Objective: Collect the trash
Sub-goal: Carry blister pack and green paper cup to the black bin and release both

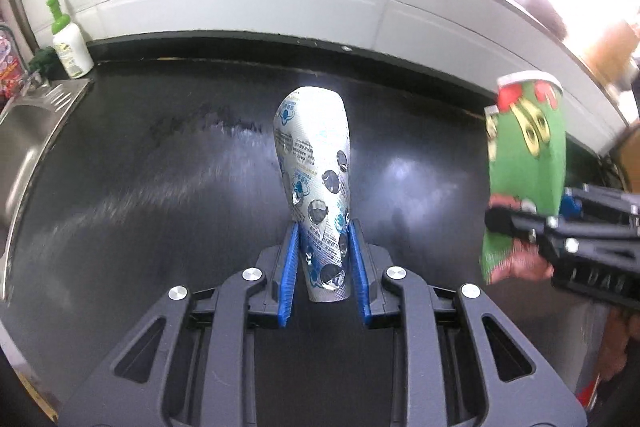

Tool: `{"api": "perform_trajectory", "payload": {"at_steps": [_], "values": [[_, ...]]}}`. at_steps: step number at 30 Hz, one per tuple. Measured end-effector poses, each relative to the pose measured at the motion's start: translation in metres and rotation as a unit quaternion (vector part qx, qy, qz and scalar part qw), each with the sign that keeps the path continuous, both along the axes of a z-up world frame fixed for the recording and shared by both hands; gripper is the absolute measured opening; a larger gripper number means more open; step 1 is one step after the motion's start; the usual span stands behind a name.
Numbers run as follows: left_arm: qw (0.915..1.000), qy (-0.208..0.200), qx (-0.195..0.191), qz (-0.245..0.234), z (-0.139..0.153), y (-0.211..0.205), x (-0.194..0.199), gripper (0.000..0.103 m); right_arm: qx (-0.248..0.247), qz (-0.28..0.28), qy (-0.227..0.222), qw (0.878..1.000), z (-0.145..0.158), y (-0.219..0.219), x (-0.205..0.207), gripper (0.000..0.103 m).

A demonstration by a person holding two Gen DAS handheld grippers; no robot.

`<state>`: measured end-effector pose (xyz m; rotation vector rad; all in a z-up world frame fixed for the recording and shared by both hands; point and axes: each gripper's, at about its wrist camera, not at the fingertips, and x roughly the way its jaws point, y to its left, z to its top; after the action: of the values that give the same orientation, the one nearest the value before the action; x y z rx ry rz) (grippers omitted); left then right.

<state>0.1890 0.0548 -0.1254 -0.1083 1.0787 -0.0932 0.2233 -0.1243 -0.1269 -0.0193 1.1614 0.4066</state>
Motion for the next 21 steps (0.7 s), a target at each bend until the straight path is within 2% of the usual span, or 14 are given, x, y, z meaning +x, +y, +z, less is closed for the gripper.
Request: {"api": "perform_trajectory", "payload": {"at_steps": [3,10,21], "values": [[1.0000,0.002,0.000,-0.002,0.005,-0.016,-0.035,0.024,0.000,0.019,-0.010,1.000,0.011,0.003,-0.024,0.042],[1.0000,0.000,0.002,0.007,0.017,-0.022,-0.106,0.024,0.002,0.050,-0.018,0.999,0.025,0.012,-0.080,0.042],[0.9991,-0.013,0.008,0.040,0.031,0.000,-0.183,0.024,-0.001,0.083,-0.024,0.996,0.036,0.028,-0.138,0.042]]}}
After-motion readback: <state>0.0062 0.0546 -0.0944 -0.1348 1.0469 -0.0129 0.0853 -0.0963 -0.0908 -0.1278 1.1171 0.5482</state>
